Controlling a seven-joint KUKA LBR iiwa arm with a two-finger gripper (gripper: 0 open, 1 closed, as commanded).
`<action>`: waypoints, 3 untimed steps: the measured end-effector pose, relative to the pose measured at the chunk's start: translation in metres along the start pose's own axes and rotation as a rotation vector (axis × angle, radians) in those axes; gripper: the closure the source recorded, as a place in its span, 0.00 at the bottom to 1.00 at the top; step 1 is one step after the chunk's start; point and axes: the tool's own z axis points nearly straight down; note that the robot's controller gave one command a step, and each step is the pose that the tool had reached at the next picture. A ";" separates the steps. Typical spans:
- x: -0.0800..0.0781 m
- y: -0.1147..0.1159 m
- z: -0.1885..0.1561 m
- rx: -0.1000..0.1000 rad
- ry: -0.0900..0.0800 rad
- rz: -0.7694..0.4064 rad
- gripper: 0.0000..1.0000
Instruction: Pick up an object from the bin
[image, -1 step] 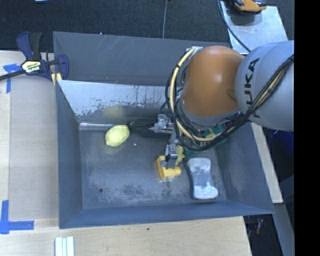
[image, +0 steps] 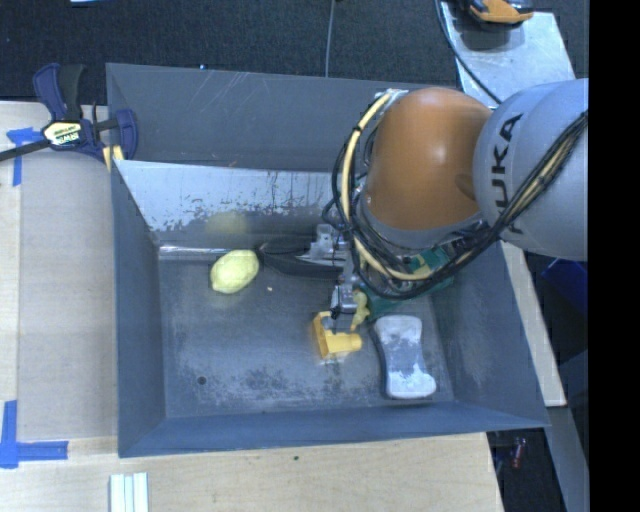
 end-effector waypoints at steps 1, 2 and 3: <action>-0.010 -0.040 0.064 0.000 -0.003 0.104 0.00; 0.000 -0.081 0.076 -0.002 -0.006 -0.041 0.00; -0.054 -0.154 0.075 0.003 -0.008 0.032 0.00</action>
Offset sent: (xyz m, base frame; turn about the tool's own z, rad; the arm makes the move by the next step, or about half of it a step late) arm -0.0030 -0.0897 -0.0743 -0.0515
